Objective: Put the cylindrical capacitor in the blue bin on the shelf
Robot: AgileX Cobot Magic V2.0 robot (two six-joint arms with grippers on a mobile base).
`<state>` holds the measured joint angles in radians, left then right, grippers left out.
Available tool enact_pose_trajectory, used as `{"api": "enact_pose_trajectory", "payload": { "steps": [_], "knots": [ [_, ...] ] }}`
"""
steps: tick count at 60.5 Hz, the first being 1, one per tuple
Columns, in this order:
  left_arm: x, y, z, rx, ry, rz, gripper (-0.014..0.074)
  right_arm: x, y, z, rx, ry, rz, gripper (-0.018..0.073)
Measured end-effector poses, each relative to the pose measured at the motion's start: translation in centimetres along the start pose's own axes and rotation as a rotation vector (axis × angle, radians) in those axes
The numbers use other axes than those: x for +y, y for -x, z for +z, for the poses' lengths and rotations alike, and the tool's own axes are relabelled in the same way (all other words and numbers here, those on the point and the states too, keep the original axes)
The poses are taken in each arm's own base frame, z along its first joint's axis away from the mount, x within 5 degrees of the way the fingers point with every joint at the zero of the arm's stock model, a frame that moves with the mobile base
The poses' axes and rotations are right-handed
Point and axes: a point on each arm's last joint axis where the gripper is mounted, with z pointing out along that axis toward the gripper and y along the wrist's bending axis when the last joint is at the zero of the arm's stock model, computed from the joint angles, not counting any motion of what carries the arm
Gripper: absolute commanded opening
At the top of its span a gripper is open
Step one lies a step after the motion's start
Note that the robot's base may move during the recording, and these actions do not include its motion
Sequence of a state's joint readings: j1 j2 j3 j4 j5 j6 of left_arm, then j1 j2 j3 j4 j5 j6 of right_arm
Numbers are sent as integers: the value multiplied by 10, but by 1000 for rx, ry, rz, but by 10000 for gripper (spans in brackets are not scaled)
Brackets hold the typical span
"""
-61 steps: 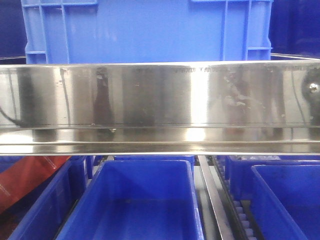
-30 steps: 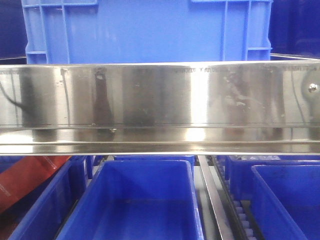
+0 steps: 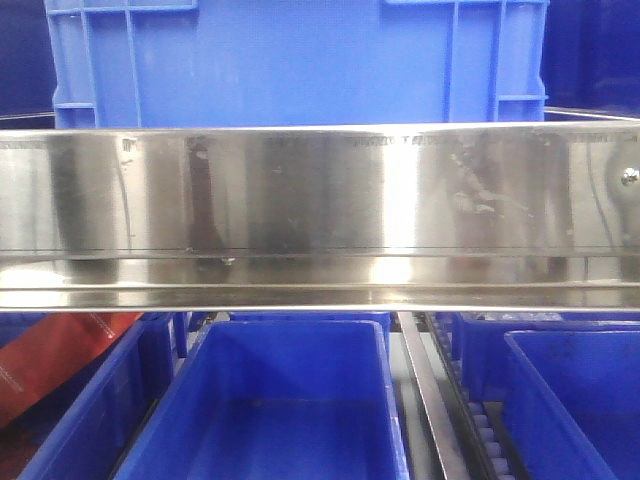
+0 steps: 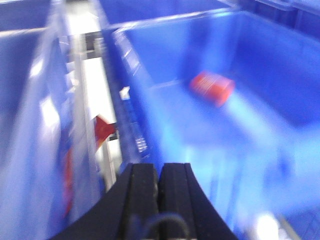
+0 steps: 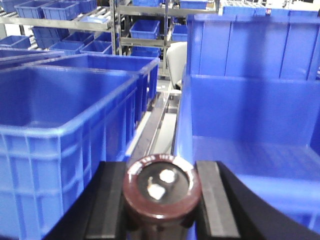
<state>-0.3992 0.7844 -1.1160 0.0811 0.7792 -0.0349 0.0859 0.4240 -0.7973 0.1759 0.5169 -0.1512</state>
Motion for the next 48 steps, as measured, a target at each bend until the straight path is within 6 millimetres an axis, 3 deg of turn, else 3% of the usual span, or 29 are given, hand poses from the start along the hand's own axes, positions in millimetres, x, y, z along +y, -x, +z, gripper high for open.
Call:
{"api": "enact_pose_trajectory", "payload": {
  "steps": [8, 16, 31, 39, 48],
  "knots": [
    [1, -35, -33, -46, 3, -4, -69, 2, 25, 9, -17, 39, -1, -67],
    [2, -60, -52, -86, 4, -8, -69, 9, 56, 27, -23, 115, -25, -67],
    [2, -76, -70, -137, 5, -11, -69, 44, 92, 97, 85, 319, -94, -67],
    [2, -76, -71, -141, 4, -12, -69, 77, 94, 148, 177, 416, -117, -67],
    [2, -76, -71, -139, -1, -16, -69, 110, 77, 204, 281, 472, -142, -67]
  ]
}}
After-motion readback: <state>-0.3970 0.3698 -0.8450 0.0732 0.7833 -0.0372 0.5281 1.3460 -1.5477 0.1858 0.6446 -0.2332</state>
